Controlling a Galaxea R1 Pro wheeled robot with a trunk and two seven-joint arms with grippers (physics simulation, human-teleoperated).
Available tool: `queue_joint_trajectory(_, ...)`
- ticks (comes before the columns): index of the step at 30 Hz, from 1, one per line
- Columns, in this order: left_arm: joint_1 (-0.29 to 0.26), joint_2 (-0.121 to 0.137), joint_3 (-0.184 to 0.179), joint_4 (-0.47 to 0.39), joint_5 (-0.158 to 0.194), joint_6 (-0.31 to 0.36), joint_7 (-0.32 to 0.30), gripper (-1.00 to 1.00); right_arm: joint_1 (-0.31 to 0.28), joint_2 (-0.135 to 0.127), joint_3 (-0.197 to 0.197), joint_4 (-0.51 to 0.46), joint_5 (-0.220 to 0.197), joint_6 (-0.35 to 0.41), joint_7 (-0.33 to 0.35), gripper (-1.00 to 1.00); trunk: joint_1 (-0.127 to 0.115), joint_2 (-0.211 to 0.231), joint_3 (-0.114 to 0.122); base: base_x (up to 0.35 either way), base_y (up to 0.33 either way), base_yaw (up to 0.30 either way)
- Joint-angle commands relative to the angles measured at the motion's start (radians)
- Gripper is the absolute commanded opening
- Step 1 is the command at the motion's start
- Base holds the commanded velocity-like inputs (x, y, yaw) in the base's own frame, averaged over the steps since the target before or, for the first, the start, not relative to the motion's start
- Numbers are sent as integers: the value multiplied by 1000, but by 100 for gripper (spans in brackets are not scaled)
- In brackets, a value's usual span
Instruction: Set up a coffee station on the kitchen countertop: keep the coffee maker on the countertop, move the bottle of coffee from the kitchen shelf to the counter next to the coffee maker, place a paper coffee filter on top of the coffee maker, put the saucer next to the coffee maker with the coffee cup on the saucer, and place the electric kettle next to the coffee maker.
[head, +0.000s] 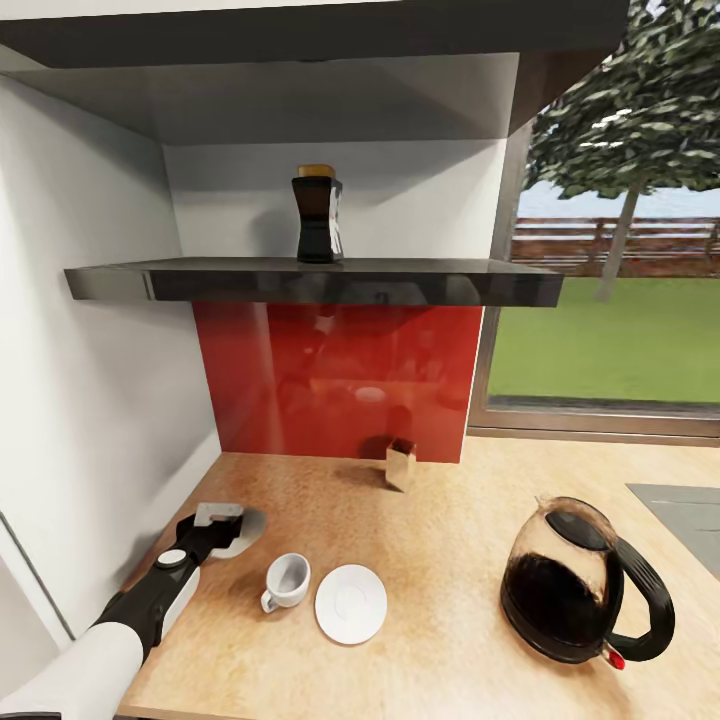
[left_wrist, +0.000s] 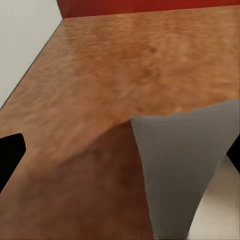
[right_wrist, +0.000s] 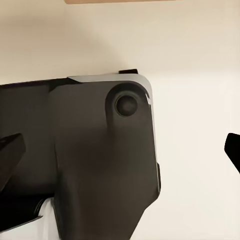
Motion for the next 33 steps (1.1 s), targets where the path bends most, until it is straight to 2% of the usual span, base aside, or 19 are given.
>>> queue_joint_trajectory(1, 0, 0, -1, 3, -2, -2, 1, 100, 0, 0, -7, 1, 0, -4, 0, 100, 0, -1, 0, 0, 0, -4)
queue_joint_trajectory(33, 4, 14, -10, 24, -13, 16, 2, 100, -1, -1, -5, 1, 0, -3, 0, 100, 0, -1, 0, 0, 10, -33)
